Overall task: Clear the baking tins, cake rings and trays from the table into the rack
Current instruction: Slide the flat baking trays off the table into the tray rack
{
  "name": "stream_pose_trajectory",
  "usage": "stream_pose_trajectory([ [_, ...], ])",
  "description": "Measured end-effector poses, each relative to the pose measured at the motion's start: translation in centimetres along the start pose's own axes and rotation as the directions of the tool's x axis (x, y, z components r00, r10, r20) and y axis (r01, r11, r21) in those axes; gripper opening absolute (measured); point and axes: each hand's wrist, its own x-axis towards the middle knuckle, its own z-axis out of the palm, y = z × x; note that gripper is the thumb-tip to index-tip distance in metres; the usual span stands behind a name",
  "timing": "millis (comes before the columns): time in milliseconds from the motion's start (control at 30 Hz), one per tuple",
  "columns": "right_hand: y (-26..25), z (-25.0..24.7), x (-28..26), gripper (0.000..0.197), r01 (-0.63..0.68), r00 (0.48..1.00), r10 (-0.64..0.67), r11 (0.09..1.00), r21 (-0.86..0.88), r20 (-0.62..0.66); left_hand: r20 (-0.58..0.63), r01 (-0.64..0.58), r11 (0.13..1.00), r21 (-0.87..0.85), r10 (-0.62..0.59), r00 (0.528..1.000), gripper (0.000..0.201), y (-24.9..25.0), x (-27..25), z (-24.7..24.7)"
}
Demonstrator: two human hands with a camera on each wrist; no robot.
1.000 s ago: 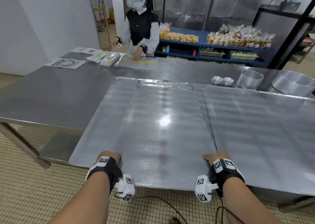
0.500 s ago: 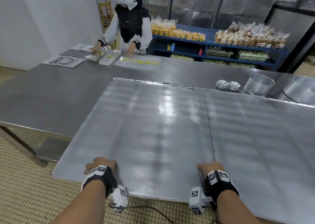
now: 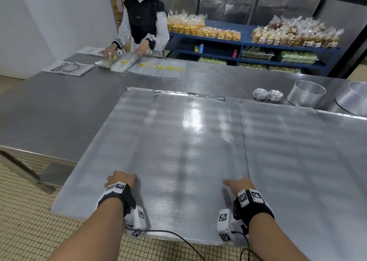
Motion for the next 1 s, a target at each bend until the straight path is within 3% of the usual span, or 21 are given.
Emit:
stream_pose_trajectory([
  [333, -4.1, -1.3, 3.1, 0.054, 0.028, 0.998, -0.031, 0.997, 0.066, 0.051, -0.005, -0.051, 0.999, -0.003, 0.051, 0.999, 0.037, 4.1, 1.0, -0.8],
  [500, -4.8, -1.3, 3.9, 0.057, -0.031, 0.998, 0.024, 0.991, 0.132, 0.052, 0.004, -0.016, 0.998, -0.066, 0.016, 1.0, 0.053, 5.3, 1.8, -0.8],
  [700, -5.4, -0.6, 4.0, 0.027, -0.076, 0.997, 0.071, 0.976, 0.206, 0.029, 0.026, 0.005, 0.994, -0.108, -0.002, 1.0, 0.063, 6.9, 2.8, -0.5],
  [800, -5.8, 0.5, 3.5, 0.047, -0.039, 0.999, 0.042, 0.99, 0.137, -0.025, 0.064, 0.015, 0.992, -0.123, -0.007, 0.998, 0.074, 7.0, 4.1, -0.1],
  [867, -5.5, 1.5, 3.5, 0.048, 0.011, 0.997, -0.011, 1.0, -0.006, -0.071, 0.091, 0.022, 0.988, -0.155, -0.007, 0.996, 0.074, 6.8, 5.3, 0.2],
  [1000, -4.8, 2.6, 3.9, 0.057, -0.111, 0.987, 0.107, 0.993, -0.028, -0.118, 0.116, 0.032, 0.984, -0.178, -0.012, 0.993, 0.054, 6.5, 6.2, -0.5],
])
